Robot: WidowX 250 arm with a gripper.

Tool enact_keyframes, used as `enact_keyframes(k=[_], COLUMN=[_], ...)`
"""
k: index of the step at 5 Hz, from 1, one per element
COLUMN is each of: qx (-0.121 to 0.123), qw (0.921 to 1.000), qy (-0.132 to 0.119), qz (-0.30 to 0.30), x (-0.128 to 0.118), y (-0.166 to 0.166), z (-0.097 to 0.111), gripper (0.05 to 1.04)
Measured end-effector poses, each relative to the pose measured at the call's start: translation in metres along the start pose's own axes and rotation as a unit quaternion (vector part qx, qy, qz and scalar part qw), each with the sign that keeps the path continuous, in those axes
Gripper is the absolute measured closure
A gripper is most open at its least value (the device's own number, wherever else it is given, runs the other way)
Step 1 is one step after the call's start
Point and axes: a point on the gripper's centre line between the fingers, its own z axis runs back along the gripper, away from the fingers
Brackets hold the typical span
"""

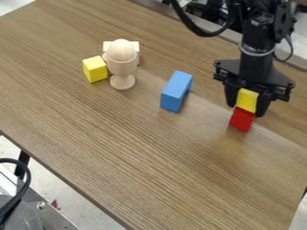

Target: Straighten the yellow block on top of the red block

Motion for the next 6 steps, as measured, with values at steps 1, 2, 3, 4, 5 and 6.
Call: enact_keyframes(k=[1, 2, 3, 4, 5, 6], qx=[0.000, 0.004, 0.009, 0.017, 0.016, 0.013], qw=[1.0000, 1.0000, 1.0000, 0.9998, 0.9999, 0.9998], qy=[-0.001, -0.002, 0.002, 0.007, 0.005, 0.010], qz=[0.001, 0.002, 0.002, -0.002, 0.001, 0.008], x=[-0.0004, -0.0003, -0.0029, -0.0056, -0.0052, -0.0047], y=[-0.0002, 0.0011, 0.0032, 0.0063, 0.0061, 0.0041], z=[-0.0005, -0.0008, -0.0020, -0.0034, -0.0032, -0.0012], gripper=[0.496, 0.496, 0.431, 0.188, 0.078, 0.083])
